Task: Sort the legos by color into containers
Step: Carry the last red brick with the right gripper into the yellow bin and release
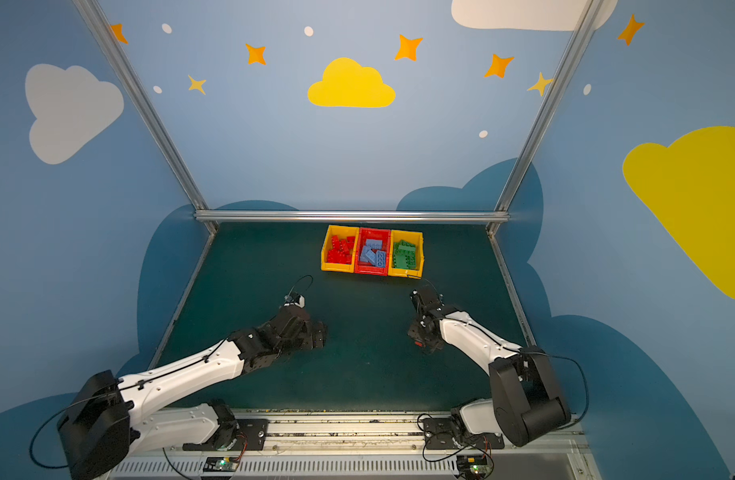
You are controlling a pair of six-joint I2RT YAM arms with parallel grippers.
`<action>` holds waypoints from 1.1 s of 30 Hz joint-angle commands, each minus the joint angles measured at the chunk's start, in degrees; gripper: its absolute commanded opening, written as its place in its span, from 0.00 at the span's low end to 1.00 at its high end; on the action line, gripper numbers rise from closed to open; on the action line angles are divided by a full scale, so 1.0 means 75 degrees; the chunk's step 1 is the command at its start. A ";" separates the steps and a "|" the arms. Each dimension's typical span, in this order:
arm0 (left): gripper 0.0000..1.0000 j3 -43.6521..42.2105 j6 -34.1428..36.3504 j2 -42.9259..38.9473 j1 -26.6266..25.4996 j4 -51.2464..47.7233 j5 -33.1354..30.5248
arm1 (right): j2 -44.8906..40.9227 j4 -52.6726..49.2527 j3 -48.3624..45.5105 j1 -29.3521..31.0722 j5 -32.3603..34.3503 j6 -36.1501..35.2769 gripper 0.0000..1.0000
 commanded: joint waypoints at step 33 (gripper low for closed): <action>1.00 -0.0769 -0.0882 -0.1536 0.2390 -0.1287 -0.0506 | 0.8337 0.0833 1.2224 0.0390 -0.4082 -0.2574 0.86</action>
